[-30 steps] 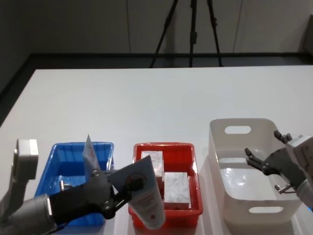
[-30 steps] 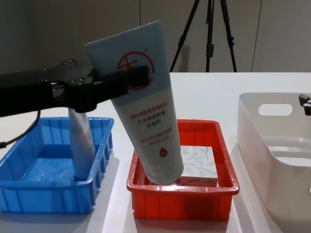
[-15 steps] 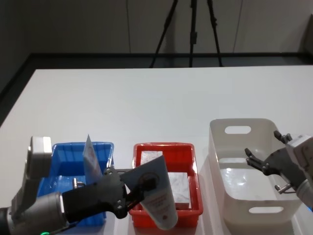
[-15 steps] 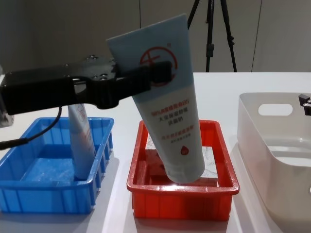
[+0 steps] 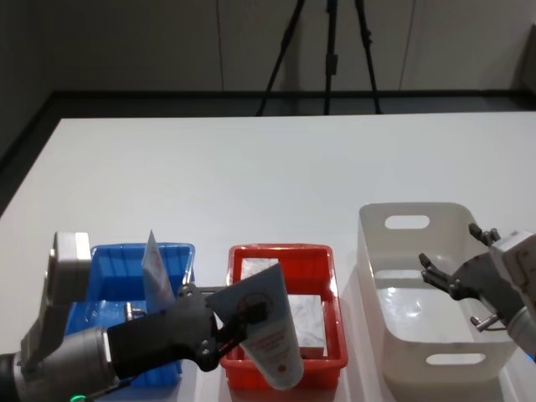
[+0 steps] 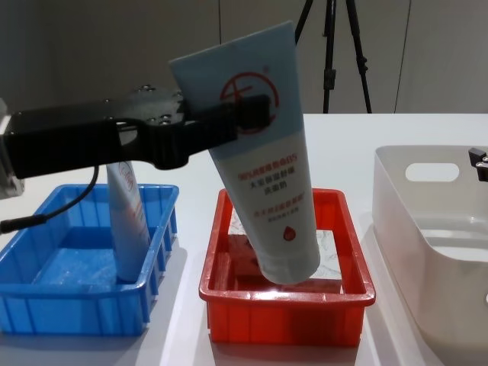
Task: Bimanual collaborative sorting of washing and personal care products
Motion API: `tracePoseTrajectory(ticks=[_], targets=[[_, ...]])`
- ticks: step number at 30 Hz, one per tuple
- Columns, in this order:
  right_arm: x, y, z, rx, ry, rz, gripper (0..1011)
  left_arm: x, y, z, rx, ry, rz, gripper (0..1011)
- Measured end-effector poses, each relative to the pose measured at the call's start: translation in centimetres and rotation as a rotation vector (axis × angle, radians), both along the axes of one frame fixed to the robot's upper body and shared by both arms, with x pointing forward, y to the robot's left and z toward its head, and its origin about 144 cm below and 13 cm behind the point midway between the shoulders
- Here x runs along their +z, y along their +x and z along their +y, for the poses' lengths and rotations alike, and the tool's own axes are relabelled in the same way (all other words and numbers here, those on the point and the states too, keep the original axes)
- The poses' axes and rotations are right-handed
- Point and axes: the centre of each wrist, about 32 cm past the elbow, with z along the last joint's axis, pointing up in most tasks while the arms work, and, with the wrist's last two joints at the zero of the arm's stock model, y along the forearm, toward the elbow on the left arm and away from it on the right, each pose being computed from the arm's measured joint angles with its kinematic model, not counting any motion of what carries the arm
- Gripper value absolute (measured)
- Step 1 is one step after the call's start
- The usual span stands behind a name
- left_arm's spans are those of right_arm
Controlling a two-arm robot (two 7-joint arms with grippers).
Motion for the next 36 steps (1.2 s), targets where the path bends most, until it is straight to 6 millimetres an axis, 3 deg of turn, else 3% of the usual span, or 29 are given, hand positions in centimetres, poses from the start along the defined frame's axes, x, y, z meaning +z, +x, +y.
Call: tracePoseTrajectory(ticks=[36], targets=[[0.38,-0.49,-0.48,0.081,0.033,0.004,1000,-0.02,-0.03,0.04,-0.004,0.0,0.002,164]])
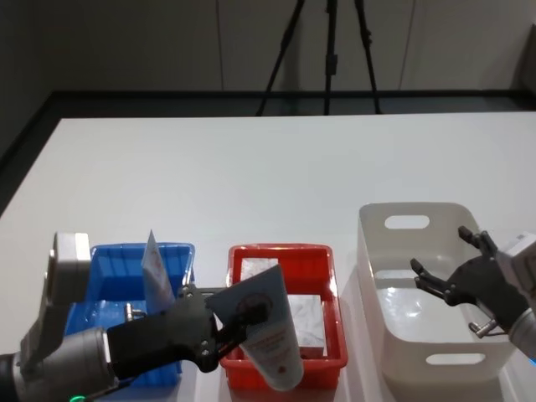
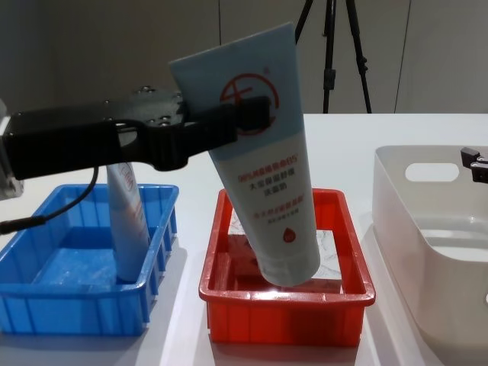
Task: Bimanual collaborative sorting of washing and personal care products
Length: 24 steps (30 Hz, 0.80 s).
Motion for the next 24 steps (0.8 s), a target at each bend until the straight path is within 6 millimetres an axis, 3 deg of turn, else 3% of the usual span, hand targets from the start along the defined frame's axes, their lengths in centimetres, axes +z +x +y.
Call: tracePoseTrajectory(ticks=[24], targets=[[1.3,-0.7,0.3,0.273,0.097,0.017,1001,0.0,0.0,0.0,0.0,0.0,0.0,164]])
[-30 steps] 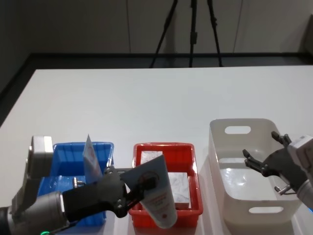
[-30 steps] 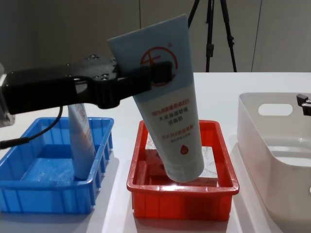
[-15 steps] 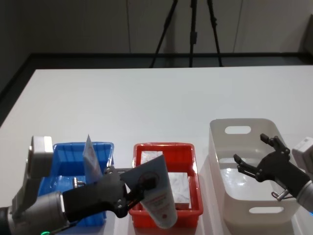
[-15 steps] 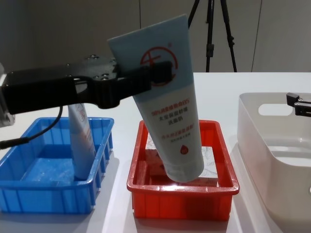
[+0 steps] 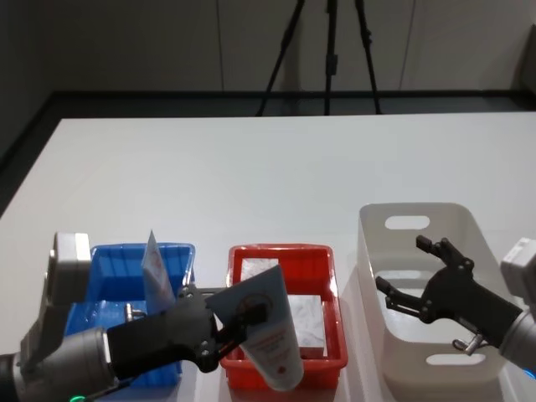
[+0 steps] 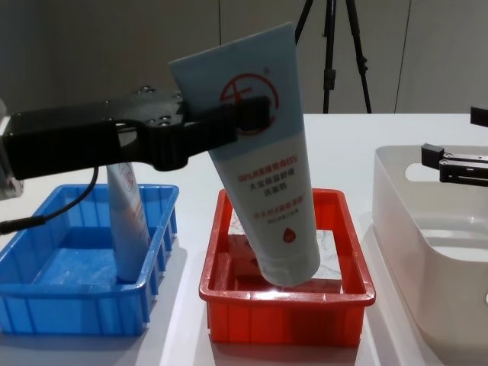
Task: Bimanual collaborative sorting of washing and personal care products
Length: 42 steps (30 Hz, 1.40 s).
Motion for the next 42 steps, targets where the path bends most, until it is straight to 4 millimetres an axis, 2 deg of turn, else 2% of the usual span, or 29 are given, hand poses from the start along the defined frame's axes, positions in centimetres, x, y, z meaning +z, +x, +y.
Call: tracePoseTrajectory(ticks=[11,26,42], targets=[[0.5,0.0,0.4,0.097,0.031,0.017,1001,0.0,0.0,0.0,0.0,0.0,0.0,164],[1.4,-0.3,-0.3,0.222,0.065,0.06,1001,0.0,0.0,0.0,0.0,0.0,0.0,164],[1.9,0.0,-0.1,0.37,0.081,0.1,1001,0.0,0.0,0.0,0.0,0.0,0.0,164]])
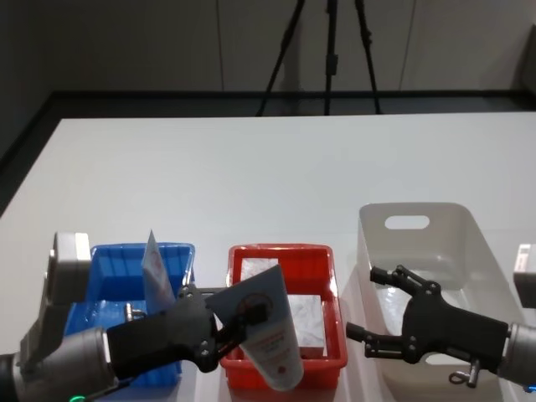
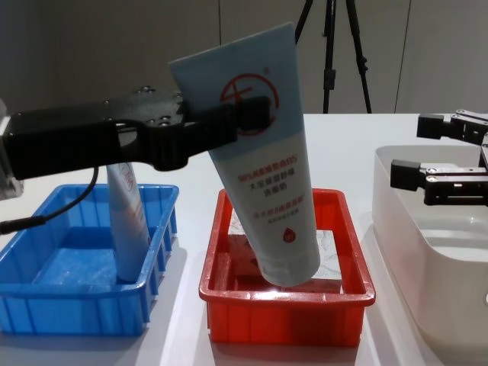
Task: Bimanual collaborative sorting of washing and personal care products
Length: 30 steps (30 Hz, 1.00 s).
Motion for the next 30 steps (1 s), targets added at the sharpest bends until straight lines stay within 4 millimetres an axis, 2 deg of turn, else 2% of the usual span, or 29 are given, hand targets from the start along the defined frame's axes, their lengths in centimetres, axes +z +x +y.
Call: tracePoseTrajectory(ticks=[19,30], targets=[[0.1,1.4,1.2,0.174,-0.02,0.006,1000,0.0,0.0,0.0,0.0,0.0,0.0,164],[-0.1,2.2,2.0,0.215,-0.025,0.001,1001,0.0,0.0,0.0,0.0,0.0,0.0,164]])
